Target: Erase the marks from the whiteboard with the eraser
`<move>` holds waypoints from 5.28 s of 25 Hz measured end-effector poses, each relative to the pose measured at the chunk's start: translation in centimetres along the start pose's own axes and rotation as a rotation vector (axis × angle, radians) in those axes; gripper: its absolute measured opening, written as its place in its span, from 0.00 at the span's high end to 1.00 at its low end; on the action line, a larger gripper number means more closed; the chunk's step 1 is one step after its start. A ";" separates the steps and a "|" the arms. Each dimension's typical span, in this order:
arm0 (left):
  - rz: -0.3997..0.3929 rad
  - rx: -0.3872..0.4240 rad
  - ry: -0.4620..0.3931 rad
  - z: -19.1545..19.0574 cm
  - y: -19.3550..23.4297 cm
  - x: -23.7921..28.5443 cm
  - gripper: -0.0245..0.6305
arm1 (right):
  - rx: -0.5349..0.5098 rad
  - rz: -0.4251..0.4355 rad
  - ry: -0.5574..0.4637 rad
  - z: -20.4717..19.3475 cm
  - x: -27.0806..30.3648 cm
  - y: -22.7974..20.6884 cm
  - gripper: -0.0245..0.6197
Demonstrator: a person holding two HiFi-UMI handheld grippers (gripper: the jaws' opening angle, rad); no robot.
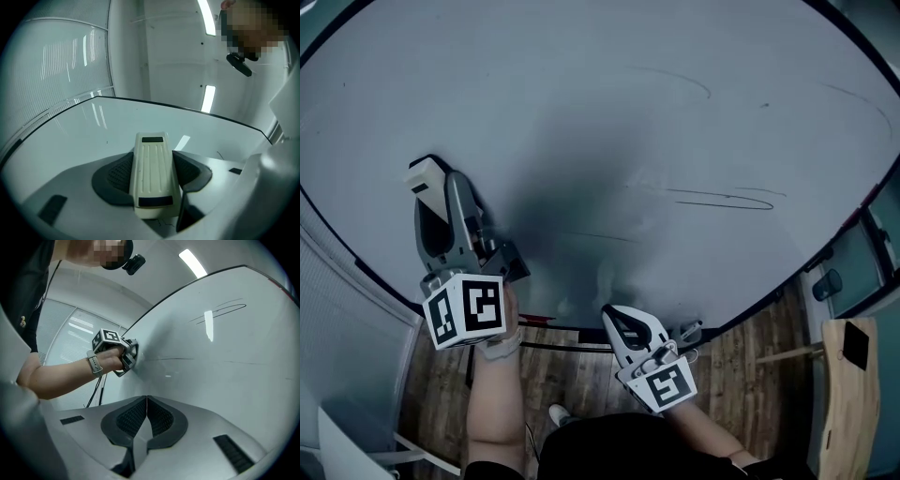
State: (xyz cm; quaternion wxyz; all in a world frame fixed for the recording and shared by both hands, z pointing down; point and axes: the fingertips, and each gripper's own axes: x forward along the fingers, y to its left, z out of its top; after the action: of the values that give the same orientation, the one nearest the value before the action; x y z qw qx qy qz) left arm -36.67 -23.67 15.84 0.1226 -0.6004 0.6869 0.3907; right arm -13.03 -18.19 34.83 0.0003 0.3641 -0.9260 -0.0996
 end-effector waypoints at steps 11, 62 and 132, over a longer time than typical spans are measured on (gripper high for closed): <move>-0.101 0.073 0.011 -3.9 -11.9 -3.3 0.56 | -0.004 -0.113 0.012 -0.6 -7.5 -5.8 0.92; -0.376 0.392 0.103 -10.5 -35.3 -8.3 0.56 | 0.014 -0.326 0.067 -1.3 -20.0 -14.4 0.92; -0.440 0.971 0.400 -16.2 -22.3 -13.6 0.56 | 0.165 -0.459 0.175 -7.8 -24.9 -15.7 0.92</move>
State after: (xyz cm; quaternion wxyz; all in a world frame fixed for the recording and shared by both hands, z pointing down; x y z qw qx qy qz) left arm -7.92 -24.24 26.63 0.3304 -0.6665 0.6563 -0.1258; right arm 16.39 -14.04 41.40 0.0284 0.5709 -0.8204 0.0105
